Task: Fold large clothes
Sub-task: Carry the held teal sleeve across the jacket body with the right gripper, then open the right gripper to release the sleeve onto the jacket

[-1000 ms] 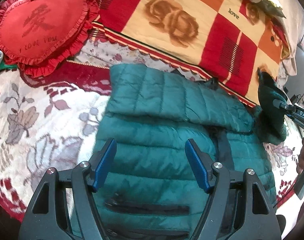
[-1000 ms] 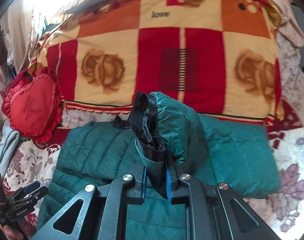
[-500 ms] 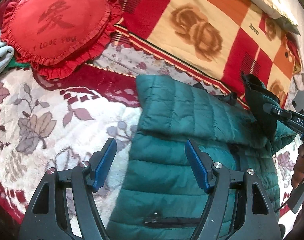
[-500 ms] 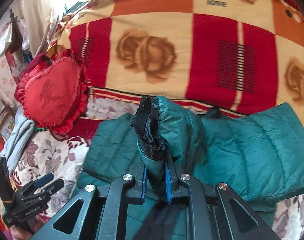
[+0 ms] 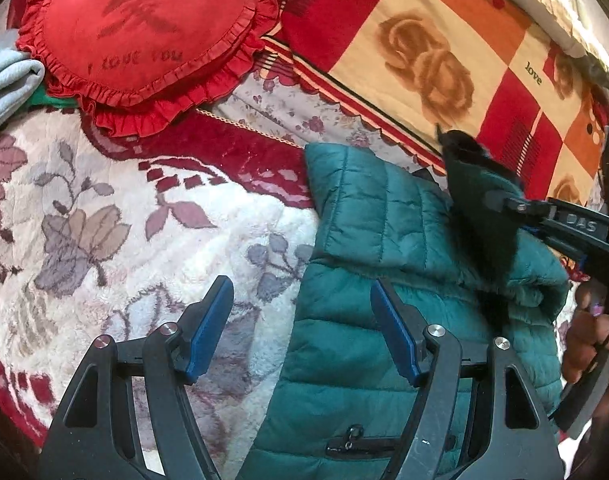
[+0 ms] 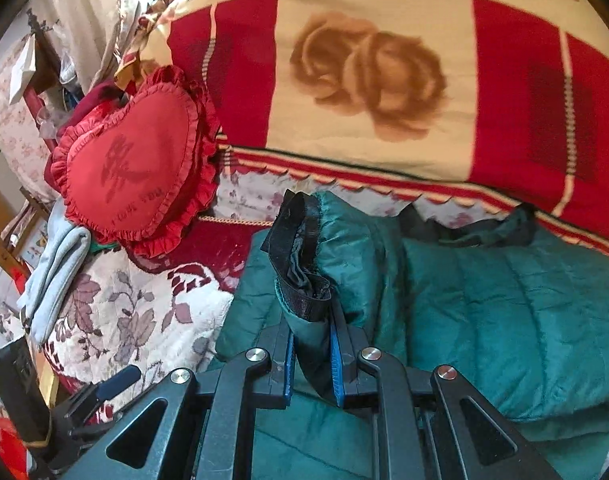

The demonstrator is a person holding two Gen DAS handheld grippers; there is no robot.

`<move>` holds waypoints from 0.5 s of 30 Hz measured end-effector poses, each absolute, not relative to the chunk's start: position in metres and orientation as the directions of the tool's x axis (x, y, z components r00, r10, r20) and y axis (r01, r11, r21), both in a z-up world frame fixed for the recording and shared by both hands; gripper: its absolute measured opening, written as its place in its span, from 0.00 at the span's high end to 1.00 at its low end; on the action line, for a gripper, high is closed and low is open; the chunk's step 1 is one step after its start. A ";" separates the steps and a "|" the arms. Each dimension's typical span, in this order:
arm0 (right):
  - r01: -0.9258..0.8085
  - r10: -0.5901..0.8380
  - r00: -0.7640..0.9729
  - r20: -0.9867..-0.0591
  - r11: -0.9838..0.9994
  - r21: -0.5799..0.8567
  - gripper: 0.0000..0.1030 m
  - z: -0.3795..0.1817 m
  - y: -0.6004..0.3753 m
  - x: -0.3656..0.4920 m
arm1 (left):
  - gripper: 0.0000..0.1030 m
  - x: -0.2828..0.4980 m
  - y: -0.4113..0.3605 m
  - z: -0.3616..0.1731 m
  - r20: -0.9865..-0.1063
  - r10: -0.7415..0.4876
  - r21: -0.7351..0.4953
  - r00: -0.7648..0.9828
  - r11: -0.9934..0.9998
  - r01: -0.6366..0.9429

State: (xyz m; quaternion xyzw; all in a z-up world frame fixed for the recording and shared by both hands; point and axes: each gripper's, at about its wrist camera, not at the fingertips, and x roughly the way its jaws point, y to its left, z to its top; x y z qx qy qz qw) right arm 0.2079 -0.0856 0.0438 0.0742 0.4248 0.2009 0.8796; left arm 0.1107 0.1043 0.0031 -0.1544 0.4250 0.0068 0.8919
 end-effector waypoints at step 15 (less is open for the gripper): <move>-0.288 0.594 0.381 -0.709 0.805 0.519 0.27 -0.010 -0.076 0.228 | 0.31 0.128 0.093 0.001 -0.764 -0.098 -0.250 0.638 0.956 -0.152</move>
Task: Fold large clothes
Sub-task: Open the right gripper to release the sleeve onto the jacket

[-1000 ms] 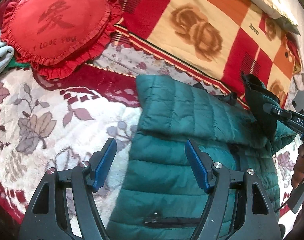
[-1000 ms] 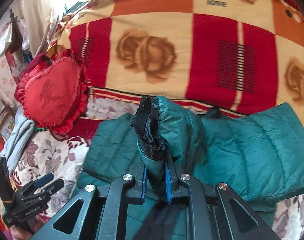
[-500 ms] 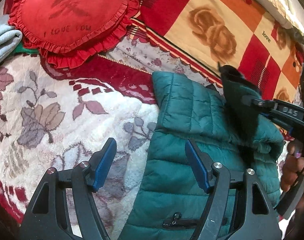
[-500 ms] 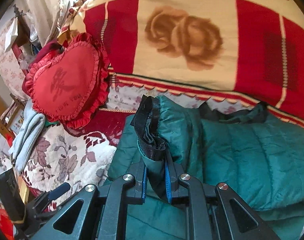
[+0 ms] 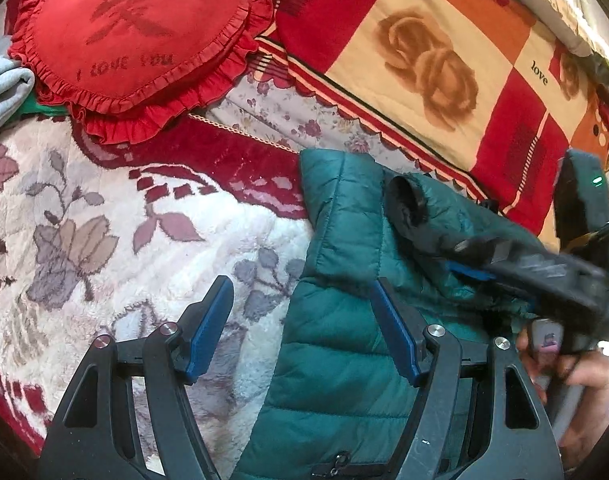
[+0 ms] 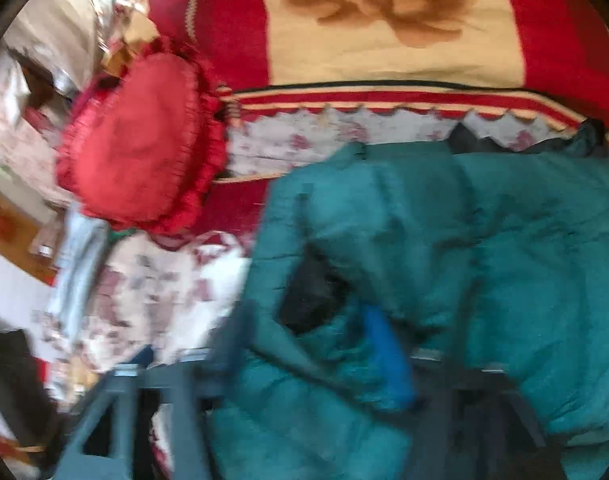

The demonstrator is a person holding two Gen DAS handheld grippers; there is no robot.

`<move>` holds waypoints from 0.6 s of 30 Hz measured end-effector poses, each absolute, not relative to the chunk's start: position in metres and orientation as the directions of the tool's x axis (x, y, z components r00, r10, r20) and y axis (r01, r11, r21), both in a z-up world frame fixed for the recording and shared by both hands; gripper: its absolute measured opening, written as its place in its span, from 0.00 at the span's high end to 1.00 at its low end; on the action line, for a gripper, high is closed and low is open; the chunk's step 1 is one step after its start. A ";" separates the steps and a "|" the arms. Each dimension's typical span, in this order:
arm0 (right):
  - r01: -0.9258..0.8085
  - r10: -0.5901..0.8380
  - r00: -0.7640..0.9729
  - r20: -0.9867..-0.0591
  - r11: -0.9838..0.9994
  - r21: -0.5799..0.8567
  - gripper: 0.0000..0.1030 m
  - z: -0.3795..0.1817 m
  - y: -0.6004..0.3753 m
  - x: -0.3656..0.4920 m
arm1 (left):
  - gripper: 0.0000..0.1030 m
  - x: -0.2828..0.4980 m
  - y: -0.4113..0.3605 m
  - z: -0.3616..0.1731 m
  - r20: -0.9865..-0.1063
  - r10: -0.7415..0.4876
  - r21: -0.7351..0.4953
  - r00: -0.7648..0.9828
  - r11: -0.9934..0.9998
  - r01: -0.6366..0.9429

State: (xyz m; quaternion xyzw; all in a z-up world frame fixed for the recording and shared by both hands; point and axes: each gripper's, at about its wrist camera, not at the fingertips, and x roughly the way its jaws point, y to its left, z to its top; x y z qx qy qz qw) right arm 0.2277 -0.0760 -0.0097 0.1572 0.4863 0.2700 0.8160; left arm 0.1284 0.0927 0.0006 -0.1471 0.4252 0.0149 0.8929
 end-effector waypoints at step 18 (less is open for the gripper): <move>-0.151 0.426 0.606 -0.671 0.891 0.429 0.25 0.066 -0.241 0.151 | 0.26 0.177 0.055 0.004 -0.762 -0.230 -0.365 0.606 0.925 -0.107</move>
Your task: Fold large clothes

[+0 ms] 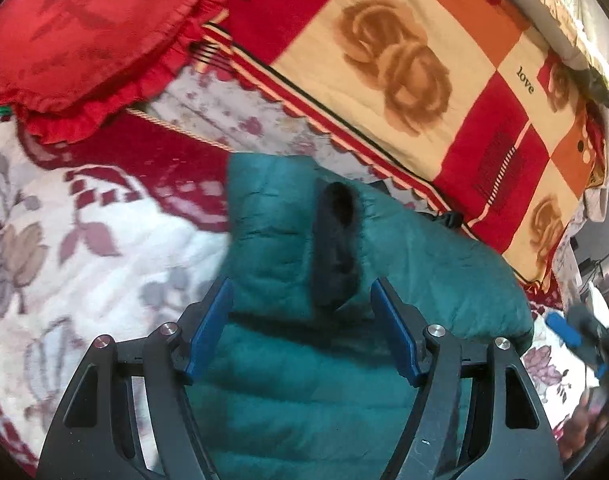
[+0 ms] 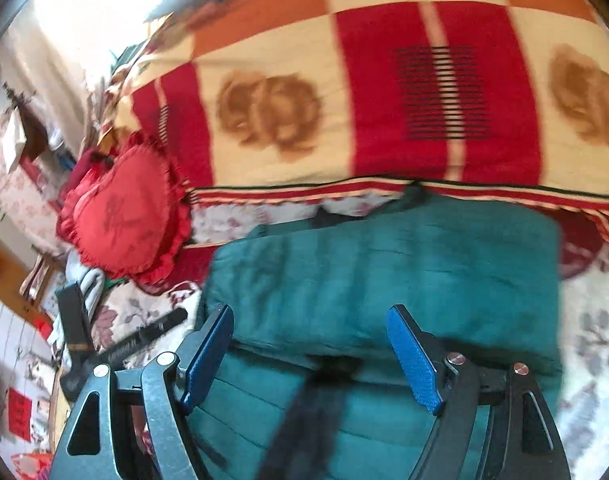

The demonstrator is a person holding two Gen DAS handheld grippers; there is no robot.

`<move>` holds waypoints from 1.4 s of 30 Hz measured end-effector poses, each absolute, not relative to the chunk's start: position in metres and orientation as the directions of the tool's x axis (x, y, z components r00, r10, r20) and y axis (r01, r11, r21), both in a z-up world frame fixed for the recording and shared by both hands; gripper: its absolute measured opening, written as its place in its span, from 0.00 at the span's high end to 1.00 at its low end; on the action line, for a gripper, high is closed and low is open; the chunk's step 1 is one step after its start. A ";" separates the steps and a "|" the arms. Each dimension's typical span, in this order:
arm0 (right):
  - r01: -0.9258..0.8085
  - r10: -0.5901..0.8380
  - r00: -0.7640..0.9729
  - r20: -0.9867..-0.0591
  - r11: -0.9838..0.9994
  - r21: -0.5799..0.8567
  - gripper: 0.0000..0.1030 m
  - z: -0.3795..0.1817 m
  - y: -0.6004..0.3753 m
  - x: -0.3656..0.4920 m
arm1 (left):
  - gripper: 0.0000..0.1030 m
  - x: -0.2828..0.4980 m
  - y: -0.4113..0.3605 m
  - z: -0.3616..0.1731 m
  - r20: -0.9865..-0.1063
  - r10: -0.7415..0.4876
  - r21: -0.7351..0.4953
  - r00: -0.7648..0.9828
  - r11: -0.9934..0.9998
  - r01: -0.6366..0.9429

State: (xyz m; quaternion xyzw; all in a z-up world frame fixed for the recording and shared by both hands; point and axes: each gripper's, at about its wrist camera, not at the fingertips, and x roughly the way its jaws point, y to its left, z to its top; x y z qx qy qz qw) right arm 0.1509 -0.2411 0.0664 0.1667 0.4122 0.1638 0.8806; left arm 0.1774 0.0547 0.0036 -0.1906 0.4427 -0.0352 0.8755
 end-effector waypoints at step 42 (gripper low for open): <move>-0.013 0.097 0.655 -0.749 0.993 0.117 0.25 0.032 -0.256 0.169 | 0.57 0.185 0.077 0.018 -0.742 -0.123 -0.319 0.659 0.929 -0.186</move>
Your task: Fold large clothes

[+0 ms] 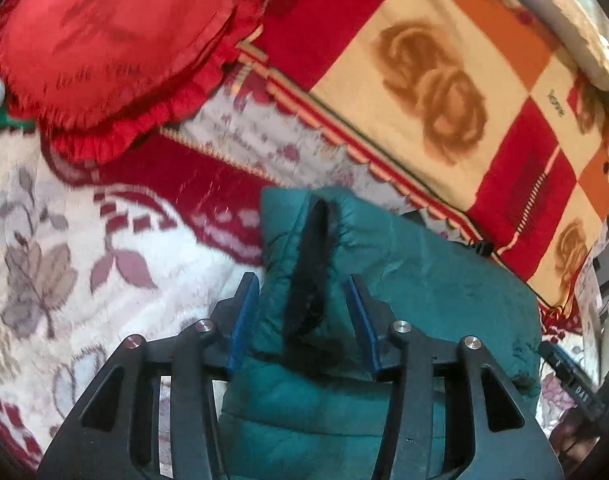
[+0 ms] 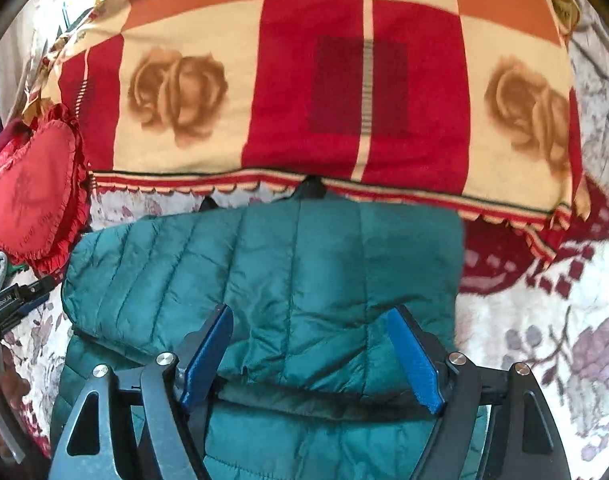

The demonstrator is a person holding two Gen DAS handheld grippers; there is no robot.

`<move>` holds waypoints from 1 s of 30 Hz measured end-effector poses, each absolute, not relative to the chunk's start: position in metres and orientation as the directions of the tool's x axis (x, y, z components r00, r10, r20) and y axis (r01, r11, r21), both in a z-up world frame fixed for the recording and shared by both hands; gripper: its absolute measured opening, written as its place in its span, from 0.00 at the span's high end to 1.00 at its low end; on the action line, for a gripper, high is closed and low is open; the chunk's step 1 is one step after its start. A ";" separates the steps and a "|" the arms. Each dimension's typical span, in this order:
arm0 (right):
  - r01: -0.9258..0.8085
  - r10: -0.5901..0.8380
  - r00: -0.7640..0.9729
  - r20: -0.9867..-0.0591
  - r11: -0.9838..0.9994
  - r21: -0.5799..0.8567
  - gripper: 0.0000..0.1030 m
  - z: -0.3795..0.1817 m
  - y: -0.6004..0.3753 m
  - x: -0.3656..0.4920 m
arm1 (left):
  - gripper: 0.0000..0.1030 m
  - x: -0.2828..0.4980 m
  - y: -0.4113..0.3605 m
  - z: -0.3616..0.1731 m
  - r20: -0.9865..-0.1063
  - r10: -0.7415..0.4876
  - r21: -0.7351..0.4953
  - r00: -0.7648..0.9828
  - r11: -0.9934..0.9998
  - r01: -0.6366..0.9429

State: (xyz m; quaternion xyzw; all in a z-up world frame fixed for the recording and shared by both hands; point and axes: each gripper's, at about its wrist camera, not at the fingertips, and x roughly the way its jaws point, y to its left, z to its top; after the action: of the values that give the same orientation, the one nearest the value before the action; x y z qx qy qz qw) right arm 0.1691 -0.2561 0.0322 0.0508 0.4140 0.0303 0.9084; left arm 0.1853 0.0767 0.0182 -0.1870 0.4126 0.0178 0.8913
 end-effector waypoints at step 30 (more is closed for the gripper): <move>0.057 -0.065 0.600 -0.797 0.998 -0.038 0.24 -0.026 -0.281 0.205 | 0.36 0.232 0.013 -0.032 -0.789 0.030 -0.054 0.614 0.992 -0.117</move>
State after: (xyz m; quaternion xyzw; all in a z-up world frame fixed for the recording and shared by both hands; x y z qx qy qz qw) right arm 0.2051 -0.2814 -0.0260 -0.0040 0.4459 -0.0341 0.8944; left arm 0.2315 0.0128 -0.0319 -0.0501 0.4374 0.0410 0.8969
